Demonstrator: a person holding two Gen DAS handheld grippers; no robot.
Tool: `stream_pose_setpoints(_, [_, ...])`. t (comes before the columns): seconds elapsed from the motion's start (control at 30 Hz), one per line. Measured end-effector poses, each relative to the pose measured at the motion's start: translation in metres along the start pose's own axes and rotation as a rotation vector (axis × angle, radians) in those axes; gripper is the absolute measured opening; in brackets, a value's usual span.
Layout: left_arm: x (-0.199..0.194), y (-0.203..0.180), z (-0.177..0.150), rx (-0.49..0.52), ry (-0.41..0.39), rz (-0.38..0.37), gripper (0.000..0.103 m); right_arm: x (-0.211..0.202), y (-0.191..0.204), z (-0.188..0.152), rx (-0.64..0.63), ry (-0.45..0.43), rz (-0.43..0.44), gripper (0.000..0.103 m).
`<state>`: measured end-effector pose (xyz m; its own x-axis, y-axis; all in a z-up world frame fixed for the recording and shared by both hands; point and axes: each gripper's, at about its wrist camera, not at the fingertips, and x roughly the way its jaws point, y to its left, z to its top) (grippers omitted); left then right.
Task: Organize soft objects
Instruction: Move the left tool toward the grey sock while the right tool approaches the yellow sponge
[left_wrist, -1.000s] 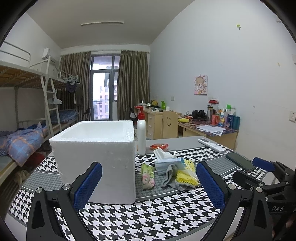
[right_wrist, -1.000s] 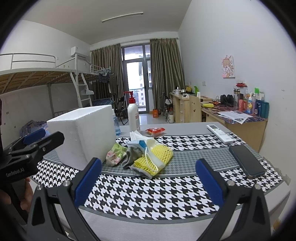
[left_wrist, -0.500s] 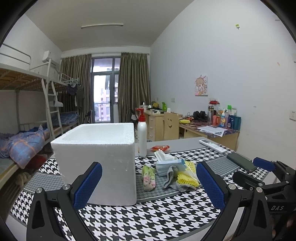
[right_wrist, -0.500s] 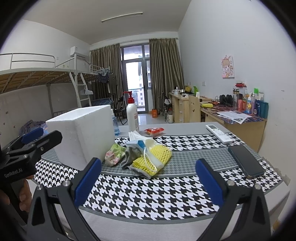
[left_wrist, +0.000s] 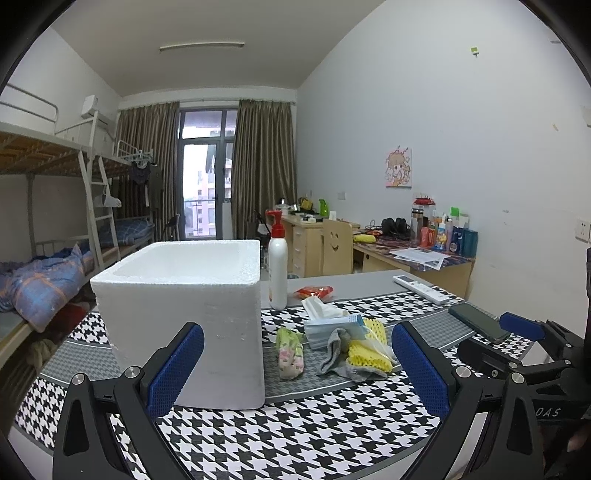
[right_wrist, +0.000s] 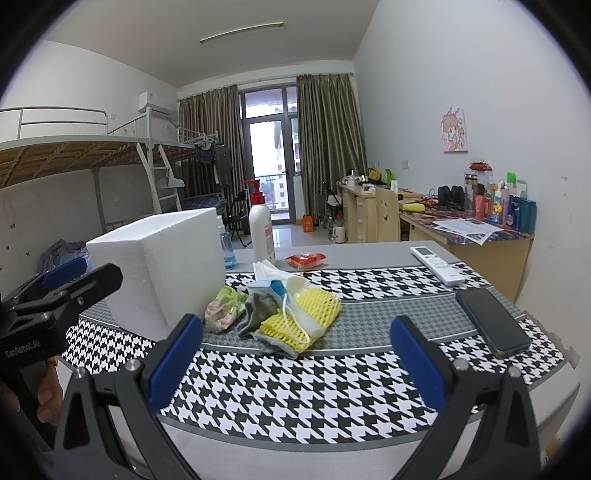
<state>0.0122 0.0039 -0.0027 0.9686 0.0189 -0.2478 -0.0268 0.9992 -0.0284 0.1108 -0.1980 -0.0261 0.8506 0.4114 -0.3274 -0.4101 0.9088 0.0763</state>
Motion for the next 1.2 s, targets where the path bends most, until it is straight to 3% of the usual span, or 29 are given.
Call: stream_pose_setpoints(1.2, [0.077, -0.032, -0.007, 0.011, 0.205, -0.020, 0.102, 0.060, -0.040, 0.009, -0.009, 0.146, -0.005, 0.102])
